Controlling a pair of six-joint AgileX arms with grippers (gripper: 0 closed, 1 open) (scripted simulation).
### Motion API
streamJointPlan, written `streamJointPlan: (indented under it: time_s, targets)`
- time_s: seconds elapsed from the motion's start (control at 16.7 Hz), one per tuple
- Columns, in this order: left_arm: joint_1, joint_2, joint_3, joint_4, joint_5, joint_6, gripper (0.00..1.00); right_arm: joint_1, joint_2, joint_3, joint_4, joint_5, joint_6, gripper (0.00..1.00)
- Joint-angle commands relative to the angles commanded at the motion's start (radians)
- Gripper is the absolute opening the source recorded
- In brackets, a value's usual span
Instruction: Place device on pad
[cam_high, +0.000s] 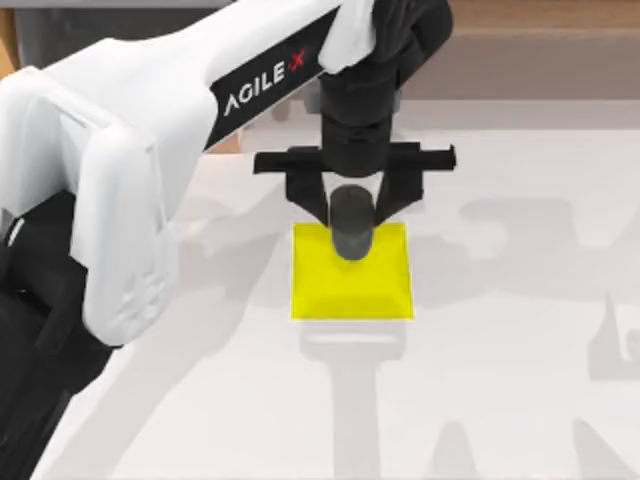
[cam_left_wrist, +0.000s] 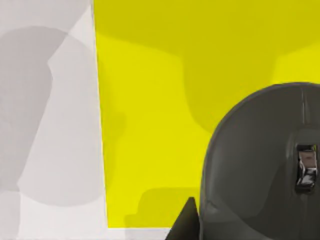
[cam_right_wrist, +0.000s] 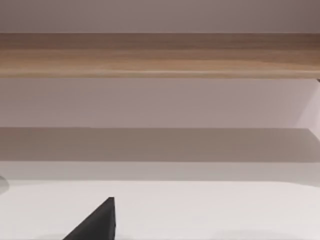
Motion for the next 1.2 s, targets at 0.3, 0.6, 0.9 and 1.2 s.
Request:
streamJointPlan:
  time_s: [0.3, 0.6, 0.9, 1.2]
  targets:
    - [0.004, 0.004, -0.007, 0.005, 0.0, 0.001, 0.0, 0.0, 0.0, 0.0, 0.0, 0.0, 0.0, 1.0]
    - [-0.006, 0.041, -0.054, 0.025, 0.018, -0.008, 0.0, 0.0, 0.0, 0.0, 0.0, 0.0, 0.0, 1.0]
    - [-0.012, 0.016, -0.117, 0.027, 0.073, -0.013, 0.0, 0.0, 0.0, 0.0, 0.0, 0.0, 0.0, 1.0]
    - [-0.005, -0.01, -0.161, 0.113, 0.044, -0.007, 0.0, 0.0, 0.0, 0.0, 0.0, 0.0, 0.0, 1.0]
